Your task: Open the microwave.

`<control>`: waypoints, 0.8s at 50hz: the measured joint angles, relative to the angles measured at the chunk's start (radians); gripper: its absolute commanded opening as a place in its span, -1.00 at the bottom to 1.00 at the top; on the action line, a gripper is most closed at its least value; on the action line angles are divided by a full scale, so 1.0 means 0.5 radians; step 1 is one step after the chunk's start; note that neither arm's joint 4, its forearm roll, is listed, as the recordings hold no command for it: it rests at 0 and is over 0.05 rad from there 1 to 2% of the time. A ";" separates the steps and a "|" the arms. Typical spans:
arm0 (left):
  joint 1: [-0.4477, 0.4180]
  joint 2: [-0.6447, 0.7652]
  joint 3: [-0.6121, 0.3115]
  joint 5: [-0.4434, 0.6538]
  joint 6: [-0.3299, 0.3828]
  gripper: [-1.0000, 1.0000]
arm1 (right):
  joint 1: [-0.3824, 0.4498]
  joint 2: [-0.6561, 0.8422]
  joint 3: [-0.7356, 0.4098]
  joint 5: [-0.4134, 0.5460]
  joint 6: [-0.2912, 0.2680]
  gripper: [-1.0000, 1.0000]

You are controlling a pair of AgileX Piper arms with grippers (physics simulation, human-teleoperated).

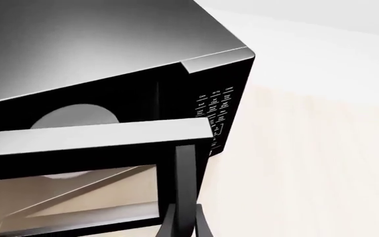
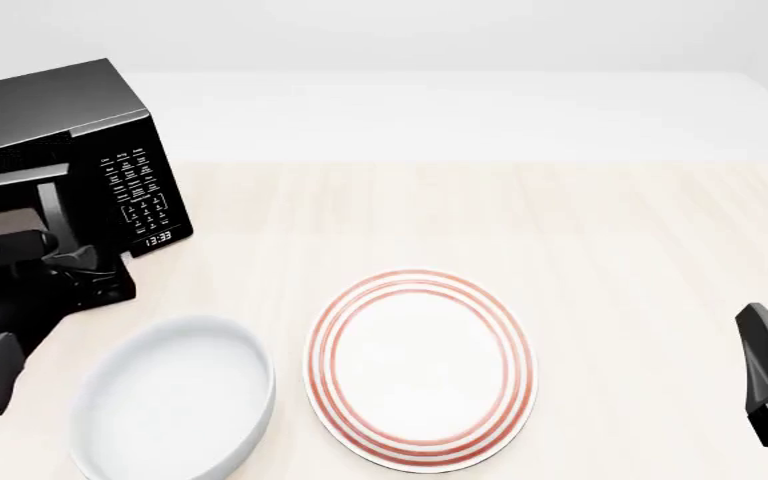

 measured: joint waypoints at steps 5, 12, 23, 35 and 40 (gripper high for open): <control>-0.001 -0.027 0.027 0.001 0.003 -1.00 | 0.000 0.000 0.000 0.000 0.000 1.00; -0.001 -0.066 0.073 -0.009 0.004 -1.00 | 0.000 0.000 0.000 0.000 0.000 1.00; 0.002 -0.134 0.145 -0.016 0.004 -1.00 | 0.000 0.000 0.000 0.000 0.000 1.00; 0.002 -0.196 0.209 -0.024 0.009 -1.00 | 0.000 0.000 0.000 0.000 0.000 1.00; 0.003 -0.230 0.240 -0.020 0.013 -1.00 | 0.000 0.000 0.000 0.000 0.000 1.00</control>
